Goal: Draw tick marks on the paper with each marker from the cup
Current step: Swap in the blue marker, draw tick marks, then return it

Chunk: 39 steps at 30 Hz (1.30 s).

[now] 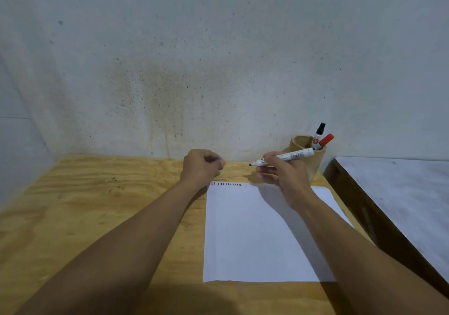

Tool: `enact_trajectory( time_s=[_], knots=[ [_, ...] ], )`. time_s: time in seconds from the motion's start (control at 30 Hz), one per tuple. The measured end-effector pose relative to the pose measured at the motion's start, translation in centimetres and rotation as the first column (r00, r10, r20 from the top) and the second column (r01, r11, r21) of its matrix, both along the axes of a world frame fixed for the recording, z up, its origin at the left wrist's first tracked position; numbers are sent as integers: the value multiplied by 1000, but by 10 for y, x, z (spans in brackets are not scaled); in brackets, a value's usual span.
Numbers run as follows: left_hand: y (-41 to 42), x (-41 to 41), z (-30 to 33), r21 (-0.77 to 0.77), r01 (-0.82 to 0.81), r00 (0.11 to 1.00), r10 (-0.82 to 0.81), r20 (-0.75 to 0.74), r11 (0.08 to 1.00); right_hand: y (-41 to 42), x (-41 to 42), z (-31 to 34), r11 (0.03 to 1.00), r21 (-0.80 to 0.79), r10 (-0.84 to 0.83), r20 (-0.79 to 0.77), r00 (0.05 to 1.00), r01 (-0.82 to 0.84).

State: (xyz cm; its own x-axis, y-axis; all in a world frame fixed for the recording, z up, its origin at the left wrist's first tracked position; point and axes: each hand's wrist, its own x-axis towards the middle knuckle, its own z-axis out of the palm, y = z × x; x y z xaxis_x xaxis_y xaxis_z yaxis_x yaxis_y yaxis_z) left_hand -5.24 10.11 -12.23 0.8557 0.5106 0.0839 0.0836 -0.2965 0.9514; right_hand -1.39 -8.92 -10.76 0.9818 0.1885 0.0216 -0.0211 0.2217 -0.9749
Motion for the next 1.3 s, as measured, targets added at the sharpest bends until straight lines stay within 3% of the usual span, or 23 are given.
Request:
enact_trajectory(
  time_s=[0.07,0.13,0.23,0.37,0.67,0.87,0.97,1.07,1.13,1.2,1.3],
  knots=[
    [-5,-4,12,-290,50,999,-43,32,956,-5,1,10,1000,2,-14,51,999,14],
    [-10,-9,23,-507,108,994,-95,52,855,-9,-1,19,1000,21,1,89,996,-3],
    [-19,-11,30,-669,168,986,-138,97,724,-11,-5,29,999,-32,11,149,989,-6],
    [-32,-10,33,-714,227,974,-175,147,662,-13,-12,34,993,-115,5,201,980,19],
    [-56,-10,44,-717,277,959,-228,167,640,-31,-11,37,983,-166,-33,251,967,76],
    [-74,-8,50,-714,278,959,-221,176,643,-43,-8,42,999,-34,-12,208,978,19],
    [-87,-8,52,-708,308,951,-228,209,635,-48,-6,40,997,-80,0,184,983,15],
    [-104,-6,54,-584,351,936,-272,222,732,-54,6,45,984,-173,-11,147,989,37],
    [-112,-1,54,-361,316,947,-267,180,877,-64,16,60,966,-225,-86,195,977,130],
    [-116,6,51,-95,244,963,-230,142,965,-81,24,81,888,-390,-140,275,951,243],
    [-118,14,47,329,219,960,-263,94,919,-107,37,110,702,-627,-94,390,916,339]
  ],
)
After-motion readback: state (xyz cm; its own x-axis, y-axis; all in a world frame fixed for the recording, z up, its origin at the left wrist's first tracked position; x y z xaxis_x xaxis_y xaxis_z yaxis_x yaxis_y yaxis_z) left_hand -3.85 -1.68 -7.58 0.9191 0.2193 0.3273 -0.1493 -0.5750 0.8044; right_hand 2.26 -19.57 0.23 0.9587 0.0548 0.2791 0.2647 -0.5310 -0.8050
